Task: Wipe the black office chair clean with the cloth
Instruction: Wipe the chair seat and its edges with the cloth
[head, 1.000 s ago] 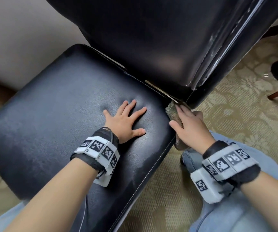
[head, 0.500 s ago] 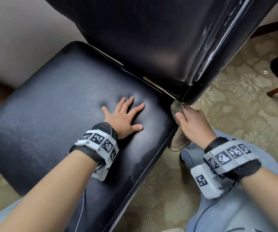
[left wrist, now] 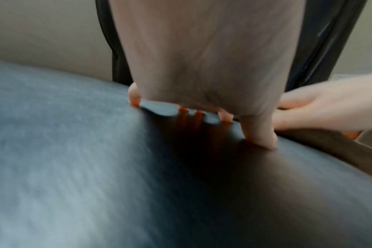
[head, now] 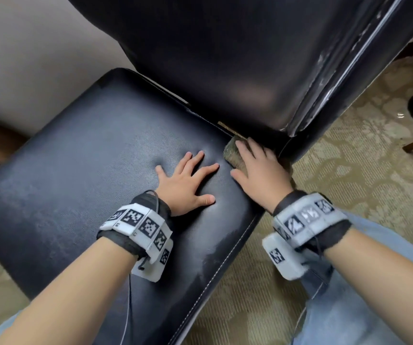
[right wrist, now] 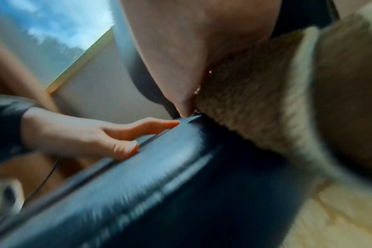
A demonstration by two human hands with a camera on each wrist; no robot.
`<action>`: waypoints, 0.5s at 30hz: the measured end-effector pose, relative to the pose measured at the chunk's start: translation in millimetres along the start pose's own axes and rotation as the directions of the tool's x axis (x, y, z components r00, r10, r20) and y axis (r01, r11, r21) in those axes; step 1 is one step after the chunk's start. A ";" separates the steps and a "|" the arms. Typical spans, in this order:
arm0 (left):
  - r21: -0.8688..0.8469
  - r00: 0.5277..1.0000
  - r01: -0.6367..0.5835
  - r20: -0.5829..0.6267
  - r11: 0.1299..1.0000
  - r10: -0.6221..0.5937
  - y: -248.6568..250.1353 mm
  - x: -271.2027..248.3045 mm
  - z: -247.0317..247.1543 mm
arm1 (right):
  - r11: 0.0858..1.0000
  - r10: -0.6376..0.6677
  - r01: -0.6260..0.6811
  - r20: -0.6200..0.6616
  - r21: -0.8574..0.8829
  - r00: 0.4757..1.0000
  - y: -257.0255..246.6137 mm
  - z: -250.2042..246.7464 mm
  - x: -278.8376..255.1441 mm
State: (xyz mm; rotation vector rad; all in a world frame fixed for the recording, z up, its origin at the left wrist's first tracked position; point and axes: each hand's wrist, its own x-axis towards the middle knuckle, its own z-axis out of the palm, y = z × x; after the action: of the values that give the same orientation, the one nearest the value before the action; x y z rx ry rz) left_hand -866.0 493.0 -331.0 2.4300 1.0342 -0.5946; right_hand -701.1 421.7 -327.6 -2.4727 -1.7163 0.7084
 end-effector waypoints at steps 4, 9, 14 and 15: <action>0.068 0.996 0.073 -0.057 0.995 -0.069 -20.6 -3.9 -6.2 | 0.980 0.019 -0.013 0.030 -0.199 0.999 3.3 4.1 -12.0; 0.021 0.977 0.212 -0.034 0.977 -0.212 -40.6 -9.5 -4.5 | 0.988 0.065 -0.060 0.034 -0.140 0.997 -12.1 7.7 -4.4; 0.025 0.981 0.195 -0.012 0.980 -0.195 -40.6 -8.4 -6.5 | 0.987 0.040 -0.035 0.032 -0.158 0.999 -34.3 8.4 25.4; 0.023 0.981 0.194 -0.015 0.981 -0.194 -40.6 -8.7 -6.1 | 0.991 0.039 -0.032 0.052 -0.132 0.998 -40.3 6.6 33.3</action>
State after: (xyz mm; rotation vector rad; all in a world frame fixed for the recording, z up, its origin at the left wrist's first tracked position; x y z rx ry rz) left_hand -900.5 517.0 -330.2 2.3727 1.2868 -0.6599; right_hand -729.7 465.7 -332.9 -2.5990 -1.7976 0.6945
